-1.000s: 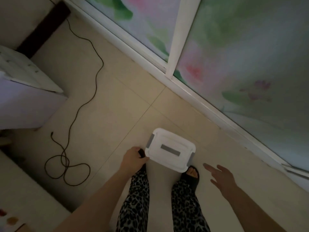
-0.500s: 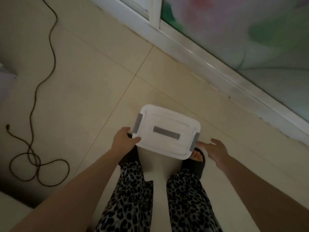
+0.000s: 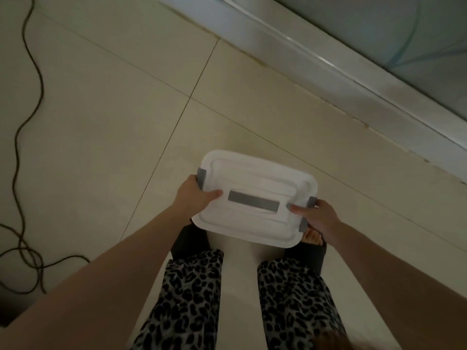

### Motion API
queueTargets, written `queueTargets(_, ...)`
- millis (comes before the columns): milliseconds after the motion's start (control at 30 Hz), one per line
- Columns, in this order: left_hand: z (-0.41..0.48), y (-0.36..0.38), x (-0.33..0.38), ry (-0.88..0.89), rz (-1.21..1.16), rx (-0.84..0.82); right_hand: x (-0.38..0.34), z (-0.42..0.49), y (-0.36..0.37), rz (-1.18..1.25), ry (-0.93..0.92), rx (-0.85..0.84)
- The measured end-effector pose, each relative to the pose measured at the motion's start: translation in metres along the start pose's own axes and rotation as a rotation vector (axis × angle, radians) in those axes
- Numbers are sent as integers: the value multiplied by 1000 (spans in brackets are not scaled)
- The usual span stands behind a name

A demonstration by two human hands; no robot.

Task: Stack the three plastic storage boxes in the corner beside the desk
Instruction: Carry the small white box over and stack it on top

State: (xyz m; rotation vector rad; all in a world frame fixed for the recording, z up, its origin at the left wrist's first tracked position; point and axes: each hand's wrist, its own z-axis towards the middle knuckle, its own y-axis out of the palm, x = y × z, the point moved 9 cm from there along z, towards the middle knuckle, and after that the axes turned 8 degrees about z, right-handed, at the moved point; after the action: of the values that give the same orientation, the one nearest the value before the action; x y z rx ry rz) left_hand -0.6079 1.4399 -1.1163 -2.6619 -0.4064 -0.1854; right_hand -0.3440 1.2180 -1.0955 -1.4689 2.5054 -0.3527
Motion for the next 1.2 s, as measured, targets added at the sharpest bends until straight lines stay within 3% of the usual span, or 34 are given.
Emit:
queueTargets(333, -17, -27, 12, 52, 95, 80, -22, -17, -6, -152, -155, 44)
queueTargets(500, -57, -60, 31, 71, 69, 114, -44, -60, -16, -100, -224, 36)
queueTargets(1200, -370, -234, 148, 233, -24, 326, -130, -398, -140, 29, -569, 188)
